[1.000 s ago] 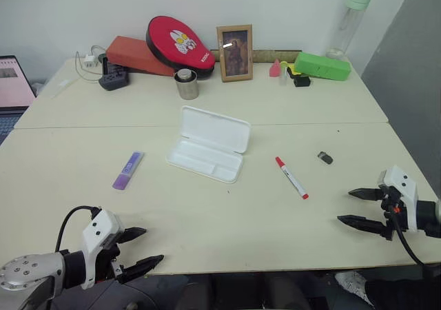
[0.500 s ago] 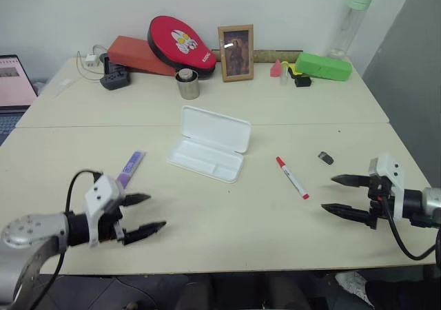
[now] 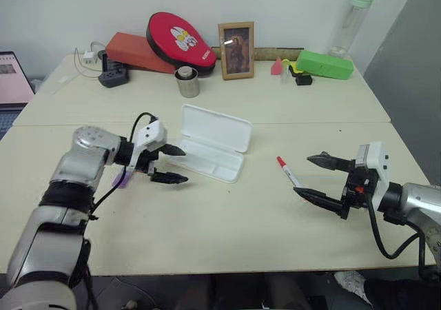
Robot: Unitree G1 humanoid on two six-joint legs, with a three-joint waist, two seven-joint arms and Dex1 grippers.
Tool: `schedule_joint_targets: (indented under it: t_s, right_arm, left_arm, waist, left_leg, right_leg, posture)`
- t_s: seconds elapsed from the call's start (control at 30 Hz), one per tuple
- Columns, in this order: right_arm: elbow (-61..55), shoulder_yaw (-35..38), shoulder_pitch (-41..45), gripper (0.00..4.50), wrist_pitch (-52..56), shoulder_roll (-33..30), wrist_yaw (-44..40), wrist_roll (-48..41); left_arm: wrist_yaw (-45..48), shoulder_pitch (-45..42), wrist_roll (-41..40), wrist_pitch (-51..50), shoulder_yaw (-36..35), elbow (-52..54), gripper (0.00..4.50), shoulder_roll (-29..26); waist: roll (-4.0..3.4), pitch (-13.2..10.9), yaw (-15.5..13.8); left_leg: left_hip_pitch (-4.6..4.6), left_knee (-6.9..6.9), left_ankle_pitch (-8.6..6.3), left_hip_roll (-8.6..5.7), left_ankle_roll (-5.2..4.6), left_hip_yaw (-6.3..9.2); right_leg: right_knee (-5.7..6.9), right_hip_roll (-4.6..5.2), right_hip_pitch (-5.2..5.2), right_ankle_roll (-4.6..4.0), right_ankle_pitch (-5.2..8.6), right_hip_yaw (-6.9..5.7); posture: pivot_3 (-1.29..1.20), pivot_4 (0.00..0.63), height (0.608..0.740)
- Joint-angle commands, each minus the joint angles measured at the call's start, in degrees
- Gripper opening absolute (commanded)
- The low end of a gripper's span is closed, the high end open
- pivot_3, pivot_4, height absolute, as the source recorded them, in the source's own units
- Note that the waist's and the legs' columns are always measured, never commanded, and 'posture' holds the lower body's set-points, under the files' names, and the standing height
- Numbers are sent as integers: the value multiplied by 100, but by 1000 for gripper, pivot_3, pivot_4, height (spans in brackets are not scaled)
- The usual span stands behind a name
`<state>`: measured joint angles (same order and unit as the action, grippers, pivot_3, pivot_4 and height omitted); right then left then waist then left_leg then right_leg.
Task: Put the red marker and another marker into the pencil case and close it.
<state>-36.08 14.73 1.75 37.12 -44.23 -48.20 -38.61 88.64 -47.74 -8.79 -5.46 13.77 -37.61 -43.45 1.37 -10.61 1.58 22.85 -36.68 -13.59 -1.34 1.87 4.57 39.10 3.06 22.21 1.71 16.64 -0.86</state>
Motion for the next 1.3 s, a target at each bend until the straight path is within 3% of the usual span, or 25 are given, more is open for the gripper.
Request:
schedule_joint_targets:
  t_s: [0.03,0.17,0.3,0.97,1.3]
  right_arm:
    - [-386,214,-48,4470,29,-1,256,-172]
    - [-508,258,-194,4470,41,-21,404,-199]
    - [-608,317,-297,4500,35,-17,522,-236]
    - [-742,406,-528,4500,-44,-101,644,-267]
    - [-721,586,-436,4500,-138,-402,-16,-763]
  left_arm:
    - [284,-627,437,713,186,-967,4500,240]
    - [386,-907,529,1031,449,-1457,4500,405]
    - [386,-989,681,1383,642,-1788,3898,504]
    - [174,-1064,1380,1967,457,-2604,11,806]
    - [386,-564,916,1453,210,-1577,11,622]
  waist:
    - [1,0,11]
    - [1,0,32]
    - [1,0,28]
    - [1,0,25]
    - [1,0,27]
  left_leg:
    - [2,-6,-1,-2,-2,0]
    - [3,-21,-12,1,-21,-3]
    - [6,-21,-13,4,-23,0]
    - [4,-25,-14,2,-25,-1]
    - [1,-27,-14,3,-25,1]
  right_leg:
    - [-2,-3,-1,3,-1,-2]
    - [0,-4,-2,4,-2,8]
    - [-1,-2,0,4,-2,8]
    - [1,-1,-2,6,-3,8]
    - [2,-1,-7,7,-4,8]
  posture:
    - [0,150,740]
    - [0,150,740]
    - [0,150,740]
    - [0,150,740]
    - [0,150,740]
